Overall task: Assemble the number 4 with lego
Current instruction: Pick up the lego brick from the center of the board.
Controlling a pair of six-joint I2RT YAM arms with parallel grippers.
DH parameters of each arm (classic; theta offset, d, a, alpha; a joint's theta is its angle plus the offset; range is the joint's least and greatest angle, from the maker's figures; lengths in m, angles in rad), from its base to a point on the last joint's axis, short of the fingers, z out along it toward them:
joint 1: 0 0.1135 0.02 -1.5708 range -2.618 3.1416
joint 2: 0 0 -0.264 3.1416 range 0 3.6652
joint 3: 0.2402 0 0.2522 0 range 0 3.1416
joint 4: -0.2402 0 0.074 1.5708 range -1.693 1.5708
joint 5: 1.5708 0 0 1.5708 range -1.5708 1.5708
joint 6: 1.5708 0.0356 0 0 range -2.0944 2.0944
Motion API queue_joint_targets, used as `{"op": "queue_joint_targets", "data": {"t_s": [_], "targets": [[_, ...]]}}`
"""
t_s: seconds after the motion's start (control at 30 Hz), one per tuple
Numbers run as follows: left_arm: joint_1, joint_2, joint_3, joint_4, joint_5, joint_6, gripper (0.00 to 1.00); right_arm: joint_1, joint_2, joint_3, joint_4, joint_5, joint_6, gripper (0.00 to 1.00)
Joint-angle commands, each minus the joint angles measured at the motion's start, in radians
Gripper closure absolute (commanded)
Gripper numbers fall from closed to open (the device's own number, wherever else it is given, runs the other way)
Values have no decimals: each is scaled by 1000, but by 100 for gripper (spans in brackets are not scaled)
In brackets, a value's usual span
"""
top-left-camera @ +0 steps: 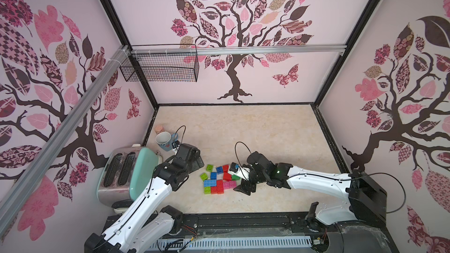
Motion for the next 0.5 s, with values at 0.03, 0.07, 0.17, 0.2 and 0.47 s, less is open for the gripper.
{"op": "queue_joint_targets", "data": {"t_s": [0.03, 0.07, 0.17, 0.2, 0.47], "targets": [[39, -35, -59, -32, 1, -77, 2, 13, 51, 37, 41, -77, -167, 33], [64, -39, -69, -33, 13, -83, 2, 13, 66, 52, 60, -75, -148, 37], [151, -60, -111, -10, 107, -85, 2, 15, 124, 101, 95, -70, -106, 45], [169, -69, -122, -5, 117, -86, 2, 16, 141, 118, 103, -73, -98, 45], [180, -75, -120, -54, 29, -131, 2, 67, 337, 329, 68, 46, -51, 46]]}}
